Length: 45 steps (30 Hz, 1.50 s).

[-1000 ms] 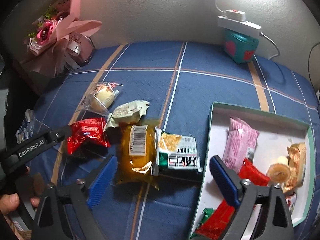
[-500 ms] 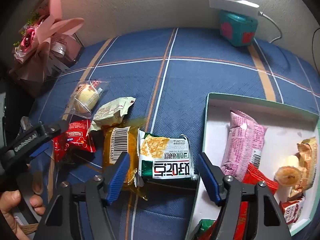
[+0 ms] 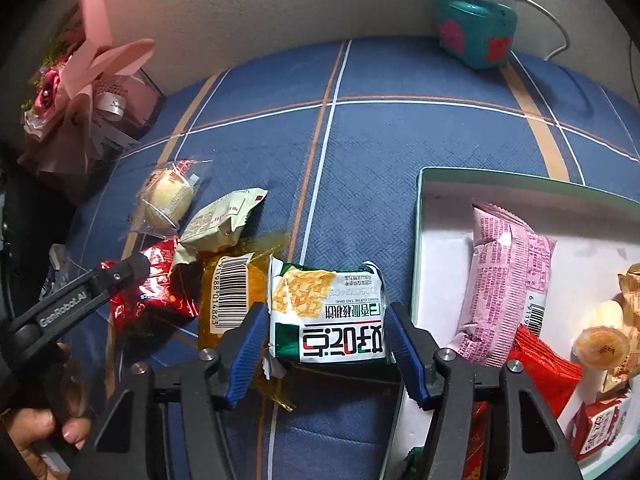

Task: Organize snacks
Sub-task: 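Grasp the green-and-white biscuit pack with the right gripper while the left grasps the red snack bag, then carry both packs into the white tray and open both grippers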

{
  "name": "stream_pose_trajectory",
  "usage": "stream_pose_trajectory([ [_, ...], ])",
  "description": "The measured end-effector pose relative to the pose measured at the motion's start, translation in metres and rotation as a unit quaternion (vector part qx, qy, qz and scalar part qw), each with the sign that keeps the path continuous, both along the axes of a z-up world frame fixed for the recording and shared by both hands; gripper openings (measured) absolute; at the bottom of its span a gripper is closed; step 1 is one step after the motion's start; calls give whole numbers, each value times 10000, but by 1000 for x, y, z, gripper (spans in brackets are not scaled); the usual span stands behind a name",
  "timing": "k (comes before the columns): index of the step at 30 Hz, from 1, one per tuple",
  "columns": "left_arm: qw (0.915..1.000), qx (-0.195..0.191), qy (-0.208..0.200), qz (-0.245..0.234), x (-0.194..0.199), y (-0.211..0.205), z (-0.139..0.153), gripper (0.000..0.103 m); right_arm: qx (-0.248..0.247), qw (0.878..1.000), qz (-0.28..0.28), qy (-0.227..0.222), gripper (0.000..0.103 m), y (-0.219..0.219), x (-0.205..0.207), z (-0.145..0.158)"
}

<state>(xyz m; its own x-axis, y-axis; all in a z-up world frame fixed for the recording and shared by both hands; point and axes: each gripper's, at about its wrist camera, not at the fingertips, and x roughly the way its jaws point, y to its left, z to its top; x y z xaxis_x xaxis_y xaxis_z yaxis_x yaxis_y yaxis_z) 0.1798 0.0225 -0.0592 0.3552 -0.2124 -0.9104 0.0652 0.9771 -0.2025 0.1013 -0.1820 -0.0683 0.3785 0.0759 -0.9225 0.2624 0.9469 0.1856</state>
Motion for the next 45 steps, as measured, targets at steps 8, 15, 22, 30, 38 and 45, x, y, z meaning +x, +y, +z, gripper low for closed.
stream_pose_trajectory([
  [8, 9992, -361, 90, -168, -6, -8, 6, 45, -240, 9996, 129, 48, 65, 11, 2, -2],
  [15, 9988, -474, 145, -40, -3, -2, -2, 56, -558, 9981, 254, -3, 69, 26, 4, -6],
  [22, 9989, -433, 184, 82, -2, 0, -13, 59, -623, 9978, 217, -71, 62, 31, 3, -7],
  [30, 9979, -619, 11, 174, -6, 6, 0, 43, -264, 9995, -6, -166, 53, 14, -2, -3],
  [38, 9957, -889, -221, 121, -19, 4, 34, 43, -55, 9992, -29, -403, 53, 7, -13, 25],
  [45, 9940, -995, -443, 32, -39, -8, 62, 43, -183, 9988, -12, -444, 53, 8, -29, 52],
])
